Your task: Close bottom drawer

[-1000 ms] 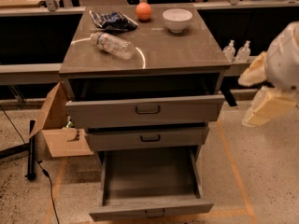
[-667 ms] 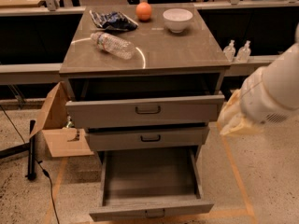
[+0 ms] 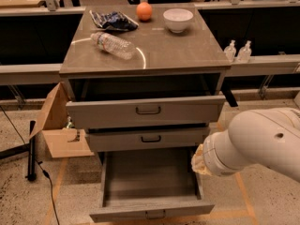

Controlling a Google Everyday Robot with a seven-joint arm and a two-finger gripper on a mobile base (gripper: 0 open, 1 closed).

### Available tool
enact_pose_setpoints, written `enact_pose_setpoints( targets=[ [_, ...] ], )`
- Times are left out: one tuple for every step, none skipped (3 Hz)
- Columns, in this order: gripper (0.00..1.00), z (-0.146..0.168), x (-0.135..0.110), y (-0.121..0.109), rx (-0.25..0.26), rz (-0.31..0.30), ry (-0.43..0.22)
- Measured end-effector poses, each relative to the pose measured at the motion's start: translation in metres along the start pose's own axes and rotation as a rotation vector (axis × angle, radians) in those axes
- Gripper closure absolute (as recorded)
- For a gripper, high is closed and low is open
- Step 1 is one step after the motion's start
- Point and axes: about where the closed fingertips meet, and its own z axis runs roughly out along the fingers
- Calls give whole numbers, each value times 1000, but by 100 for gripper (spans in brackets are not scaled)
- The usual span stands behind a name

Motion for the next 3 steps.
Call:
enact_pose_setpoints(
  targets=[
    [100, 0, 0, 0, 0, 0, 0],
    [100, 16, 5, 3, 28, 15, 14],
    [100, 74, 15, 22, 46, 19, 41]
  ],
)
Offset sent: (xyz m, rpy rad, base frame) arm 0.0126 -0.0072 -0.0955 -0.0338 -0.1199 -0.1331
